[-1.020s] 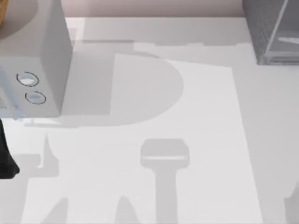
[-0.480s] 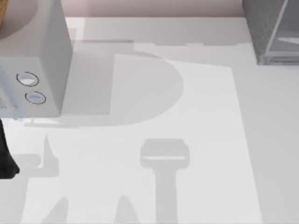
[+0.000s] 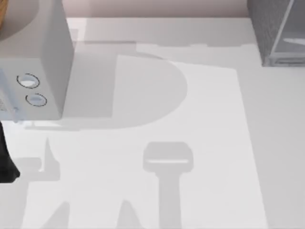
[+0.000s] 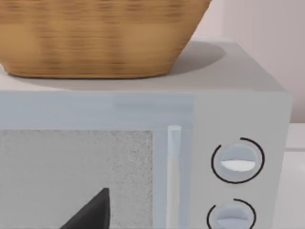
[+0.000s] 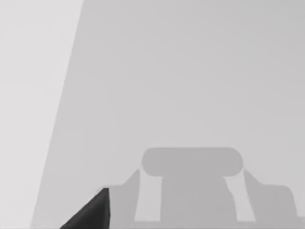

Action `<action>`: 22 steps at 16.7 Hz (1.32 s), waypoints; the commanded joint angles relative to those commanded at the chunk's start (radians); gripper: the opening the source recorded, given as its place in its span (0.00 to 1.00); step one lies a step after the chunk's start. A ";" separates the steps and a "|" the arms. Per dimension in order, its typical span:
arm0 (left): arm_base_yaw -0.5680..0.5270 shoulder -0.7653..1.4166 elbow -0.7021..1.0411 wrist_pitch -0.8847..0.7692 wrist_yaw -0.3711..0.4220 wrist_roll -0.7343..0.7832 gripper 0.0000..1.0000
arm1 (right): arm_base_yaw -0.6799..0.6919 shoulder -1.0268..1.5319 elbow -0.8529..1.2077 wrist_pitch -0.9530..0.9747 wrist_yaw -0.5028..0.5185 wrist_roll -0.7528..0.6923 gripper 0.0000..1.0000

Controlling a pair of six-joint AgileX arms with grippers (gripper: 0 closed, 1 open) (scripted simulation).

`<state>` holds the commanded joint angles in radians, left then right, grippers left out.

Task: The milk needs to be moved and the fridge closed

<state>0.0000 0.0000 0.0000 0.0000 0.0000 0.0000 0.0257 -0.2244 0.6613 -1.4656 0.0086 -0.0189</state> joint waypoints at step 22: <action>0.000 0.000 0.000 0.000 0.000 0.000 1.00 | -1.235 1.434 0.428 -0.150 -0.563 -1.344 1.00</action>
<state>0.0000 0.0000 0.0000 0.0000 0.0000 0.0000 -1.2092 1.2092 1.0890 -1.6152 -0.5545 -1.3631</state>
